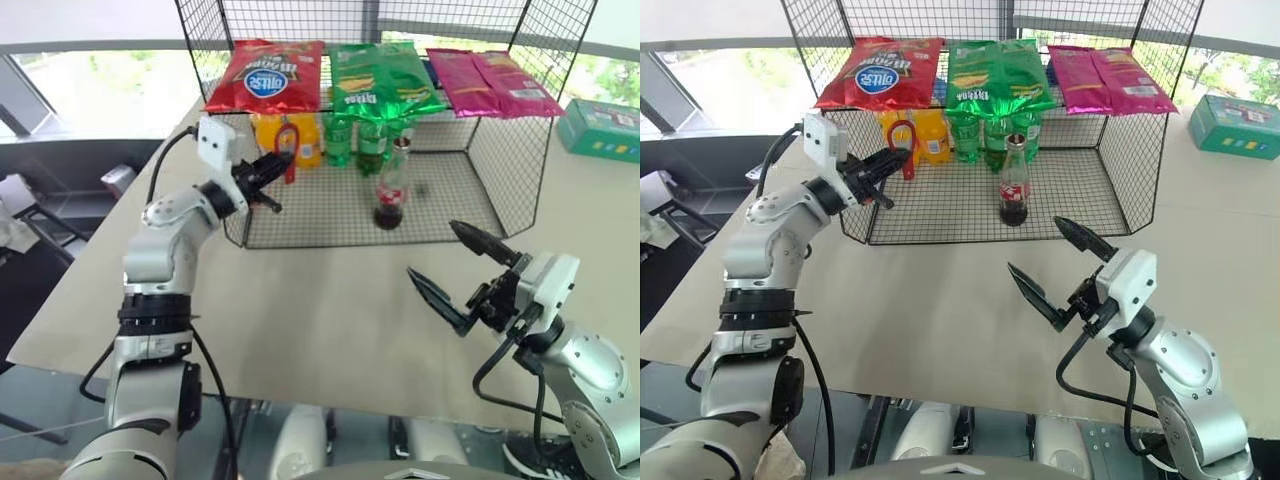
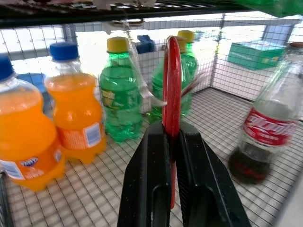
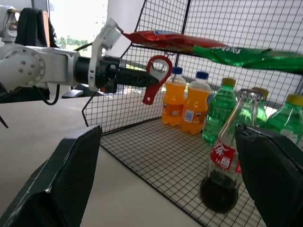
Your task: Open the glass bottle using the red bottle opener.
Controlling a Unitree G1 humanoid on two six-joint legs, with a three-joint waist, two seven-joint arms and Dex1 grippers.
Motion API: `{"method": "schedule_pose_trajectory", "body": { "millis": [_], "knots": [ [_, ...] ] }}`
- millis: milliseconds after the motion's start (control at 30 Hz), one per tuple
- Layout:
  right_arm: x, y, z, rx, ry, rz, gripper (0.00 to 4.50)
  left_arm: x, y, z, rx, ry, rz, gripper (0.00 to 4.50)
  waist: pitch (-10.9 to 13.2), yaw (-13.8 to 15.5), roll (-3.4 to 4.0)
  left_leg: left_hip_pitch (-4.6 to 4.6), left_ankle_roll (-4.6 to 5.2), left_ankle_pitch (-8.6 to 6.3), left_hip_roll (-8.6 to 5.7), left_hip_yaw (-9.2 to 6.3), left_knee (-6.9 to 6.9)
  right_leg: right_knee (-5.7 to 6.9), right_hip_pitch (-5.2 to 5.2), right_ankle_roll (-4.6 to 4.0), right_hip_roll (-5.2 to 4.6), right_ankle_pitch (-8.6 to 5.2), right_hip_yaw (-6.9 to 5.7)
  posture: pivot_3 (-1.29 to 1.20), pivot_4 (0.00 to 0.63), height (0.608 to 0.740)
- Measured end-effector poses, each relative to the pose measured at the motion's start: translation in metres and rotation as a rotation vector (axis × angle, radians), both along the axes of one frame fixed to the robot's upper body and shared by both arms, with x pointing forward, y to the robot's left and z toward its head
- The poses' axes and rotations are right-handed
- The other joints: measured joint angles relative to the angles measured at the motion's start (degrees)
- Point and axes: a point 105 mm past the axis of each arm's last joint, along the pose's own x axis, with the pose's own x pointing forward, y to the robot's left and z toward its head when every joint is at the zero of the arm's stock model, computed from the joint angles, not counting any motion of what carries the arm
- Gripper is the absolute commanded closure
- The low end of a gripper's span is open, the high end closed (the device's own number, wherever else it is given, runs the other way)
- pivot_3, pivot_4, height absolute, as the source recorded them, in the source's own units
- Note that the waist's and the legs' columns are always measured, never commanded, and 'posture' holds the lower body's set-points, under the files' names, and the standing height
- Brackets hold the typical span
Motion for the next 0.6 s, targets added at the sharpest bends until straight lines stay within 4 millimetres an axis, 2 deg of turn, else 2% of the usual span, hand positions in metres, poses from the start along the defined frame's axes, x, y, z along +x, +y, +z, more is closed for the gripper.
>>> {"method": "schedule_pose_trajectory", "body": {
  "millis": [233,300,367,433,600],
  "knots": [
    [0.005,-0.005,-0.011,-0.029,0.035,-0.041,0.0,-0.005,0.0,-0.002,-0.06,0.076,-0.045,4.41,0.0,0.01,0.0,0.0,0.0,0.0,0.0,0.0,0.0,0.0,0.0,0.0,0.0,0.0,0.01,0.0,0.15,0.74],
    [0.009,-0.007,-0.02,-0.123,0.058,-0.073,0.0,-0.008,-0.001,-0.005,-0.081,0.114,-0.066,4.41,0.0,-0.02,0.0,0.0,0.0,0.0,0.0,0.01,0.0,0.0,0.0,0.0,0.0,0.0,0.02,0.0,0.15,0.74],
    [0.015,-0.01,-0.028,-0.191,0.095,-0.137,0.0,-0.014,-0.003,-0.01,-0.112,0.159,-0.103,4.41,0.0,-0.11,0.0,0.0,-0.04,0.02,0.02,0.01,0.0,0.03,-0.04,0.0,-0.01,0.0,0.03,0.0,0.15,0.74],
    [0.016,-0.007,-0.034,-0.192,0.177,-0.104,0.0,-0.025,-0.008,-0.015,-0.168,0.217,-0.167,4.41,0.0,-0.19,0.0,0.0,-0.12,0.07,0.05,0.01,0.0,0.05,-0.04,-0.01,0.0,0.0,0.03,0.0,0.15,0.74],
    [0.018,0.006,-0.024,-0.122,0.235,-0.005,0.0,-0.053,-0.027,-0.014,-0.262,0.263,-0.338,4.41,0.01,-0.01,-0.02,0.0,-0.01,0.0,0.05,-0.01,0.0,0.05,-0.03,-0.01,-0.02,0.0,0.02,0.0,0.15,0.74]
  ]
}}
